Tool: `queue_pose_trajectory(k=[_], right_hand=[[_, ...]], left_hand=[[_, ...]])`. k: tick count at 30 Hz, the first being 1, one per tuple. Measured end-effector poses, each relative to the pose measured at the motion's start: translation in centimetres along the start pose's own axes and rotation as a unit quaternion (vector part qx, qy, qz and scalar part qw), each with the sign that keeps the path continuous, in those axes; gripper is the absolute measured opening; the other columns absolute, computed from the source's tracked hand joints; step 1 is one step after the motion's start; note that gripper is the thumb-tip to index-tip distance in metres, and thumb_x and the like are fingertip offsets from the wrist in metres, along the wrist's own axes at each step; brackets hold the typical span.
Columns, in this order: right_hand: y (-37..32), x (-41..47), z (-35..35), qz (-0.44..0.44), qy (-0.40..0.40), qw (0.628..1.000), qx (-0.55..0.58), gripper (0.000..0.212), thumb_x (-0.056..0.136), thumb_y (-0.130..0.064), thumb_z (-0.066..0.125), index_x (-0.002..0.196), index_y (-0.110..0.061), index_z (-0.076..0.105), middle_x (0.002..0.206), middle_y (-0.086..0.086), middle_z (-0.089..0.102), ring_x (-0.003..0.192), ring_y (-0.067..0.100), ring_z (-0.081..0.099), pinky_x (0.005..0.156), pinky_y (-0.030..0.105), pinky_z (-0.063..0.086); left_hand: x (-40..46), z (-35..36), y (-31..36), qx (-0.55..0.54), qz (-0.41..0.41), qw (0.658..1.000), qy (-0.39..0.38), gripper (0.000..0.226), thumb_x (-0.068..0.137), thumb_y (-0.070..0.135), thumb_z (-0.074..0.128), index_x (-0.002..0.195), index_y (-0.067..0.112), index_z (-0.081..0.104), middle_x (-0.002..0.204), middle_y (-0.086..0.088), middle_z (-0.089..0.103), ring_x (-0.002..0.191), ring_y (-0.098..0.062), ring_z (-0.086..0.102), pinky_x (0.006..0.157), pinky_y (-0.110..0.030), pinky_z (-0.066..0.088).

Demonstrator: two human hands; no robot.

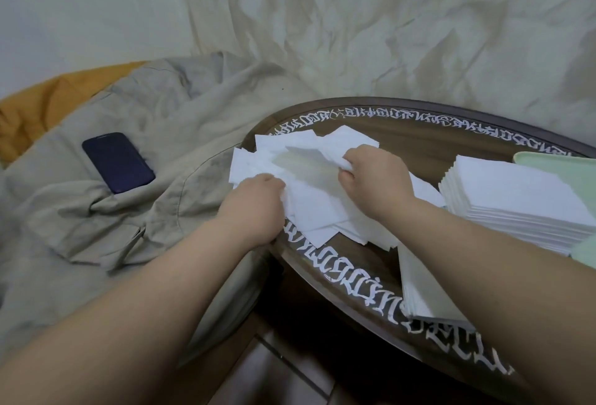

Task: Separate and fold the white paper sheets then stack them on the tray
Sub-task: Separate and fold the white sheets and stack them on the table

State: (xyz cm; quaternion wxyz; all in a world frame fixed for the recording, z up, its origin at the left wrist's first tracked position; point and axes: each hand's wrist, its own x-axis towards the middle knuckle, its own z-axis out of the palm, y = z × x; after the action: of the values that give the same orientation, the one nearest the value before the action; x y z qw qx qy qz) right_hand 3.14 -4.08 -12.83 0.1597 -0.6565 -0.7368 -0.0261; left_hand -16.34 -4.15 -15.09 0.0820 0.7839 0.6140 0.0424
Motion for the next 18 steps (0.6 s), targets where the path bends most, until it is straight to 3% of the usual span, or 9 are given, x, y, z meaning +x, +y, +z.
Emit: queue_pose_trajectory(k=[2, 4, 7, 9, 11, 13, 16, 18], right_hand=[[0.6, -0.6, 0.0, -0.053, -0.037, 0.997, -0.052, 0.022, 0.093, -0.026, 0.047, 0.086, -0.009, 0.059, 0.096, 0.002, 0.055, 0.096, 0.028, 0.054, 0.068, 0.033, 0.040], [1.2, -1.4, 0.4, -0.103, -0.134, 0.983, -0.066, 0.040, 0.091, -0.044, 0.051, 0.110, -0.011, 0.062, 0.124, 0.004, 0.055, 0.114, 0.027, 0.052, 0.088, 0.035, 0.045], [1.6, -2.1, 0.6, -0.126, -0.218, 0.968, -0.021, 0.084, 0.074, -0.068, 0.061, 0.143, -0.026, 0.037, 0.151, -0.001, 0.034, 0.129, 0.026, 0.038, 0.107, 0.034, 0.034], [1.7, -1.9, 0.8, -0.134, -0.191, 0.971, -0.045, 0.074, 0.079, -0.064, 0.060, 0.139, -0.027, 0.039, 0.141, -0.002, 0.044, 0.119, 0.024, 0.042, 0.099, 0.035, 0.038], [1.7, -1.7, 1.1, -0.141, -0.138, 0.978, -0.073, 0.044, 0.089, -0.049, 0.054, 0.124, -0.024, 0.051, 0.121, -0.002, 0.056, 0.107, 0.024, 0.050, 0.086, 0.035, 0.043], [1.5, -1.6, 1.2, -0.127, -0.103, 0.986, -0.043, 0.025, 0.093, -0.040, 0.048, 0.104, -0.020, 0.059, 0.104, -0.001, 0.063, 0.097, 0.026, 0.057, 0.075, 0.034, 0.043], [1.6, -1.4, 0.8, -0.109, -0.112, 0.988, 0.005, 0.029, 0.097, -0.037, 0.045, 0.079, -0.017, 0.056, 0.081, 0.001, 0.062, 0.081, 0.026, 0.057, 0.069, 0.034, 0.045], [2.0, -1.3, 0.5, -0.087, -0.115, 0.989, 0.044, 0.037, 0.098, -0.032, 0.046, 0.065, -0.018, 0.043, 0.066, -0.001, 0.050, 0.072, 0.026, 0.051, 0.066, 0.035, 0.040]], left_hand=[[0.7, -0.2, 0.3, 0.002, -0.029, 1.000, 0.008, 0.036, 0.096, 0.018, 0.043, 0.130, 0.013, 0.052, 0.137, -0.007, 0.053, 0.124, -0.031, 0.048, 0.094, -0.036, 0.042], [1.2, -0.1, 0.7, 0.010, -0.046, 0.999, 0.006, 0.034, 0.098, 0.023, 0.042, 0.129, 0.013, 0.052, 0.134, -0.008, 0.056, 0.121, -0.031, 0.050, 0.090, -0.035, 0.041], [1.3, 0.3, 1.4, -0.038, -0.046, 0.998, 0.021, 0.036, 0.100, 0.026, 0.038, 0.132, 0.015, 0.051, 0.132, -0.009, 0.057, 0.119, -0.030, 0.053, 0.093, -0.037, 0.044], [1.1, 0.4, 1.8, -0.104, -0.044, 0.993, 0.034, 0.039, 0.101, 0.020, 0.037, 0.138, 0.016, 0.048, 0.137, -0.009, 0.055, 0.124, -0.029, 0.051, 0.097, -0.035, 0.040], [0.7, 0.3, 1.9, -0.172, -0.041, 0.983, 0.056, 0.042, 0.100, 0.015, 0.039, 0.142, 0.016, 0.046, 0.143, -0.008, 0.051, 0.129, -0.026, 0.048, 0.102, -0.031, 0.035], [0.1, 0.1, 1.9, -0.238, -0.046, 0.966, 0.093, 0.042, 0.099, 0.012, 0.042, 0.140, 0.017, 0.048, 0.135, -0.011, 0.057, 0.123, -0.028, 0.053, 0.101, -0.030, 0.036], [-0.4, -0.2, 1.7, -0.307, -0.057, 0.940, 0.139, 0.040, 0.097, 0.009, 0.042, 0.135, 0.017, 0.052, 0.120, -0.018, 0.064, 0.109, -0.032, 0.059, 0.094, -0.033, 0.043], [-0.7, 0.0, 1.5, -0.320, -0.065, 0.934, 0.147, 0.033, 0.096, 0.008, 0.043, 0.127, 0.015, 0.053, 0.109, -0.015, 0.064, 0.102, -0.031, 0.059, 0.085, -0.030, 0.041]])
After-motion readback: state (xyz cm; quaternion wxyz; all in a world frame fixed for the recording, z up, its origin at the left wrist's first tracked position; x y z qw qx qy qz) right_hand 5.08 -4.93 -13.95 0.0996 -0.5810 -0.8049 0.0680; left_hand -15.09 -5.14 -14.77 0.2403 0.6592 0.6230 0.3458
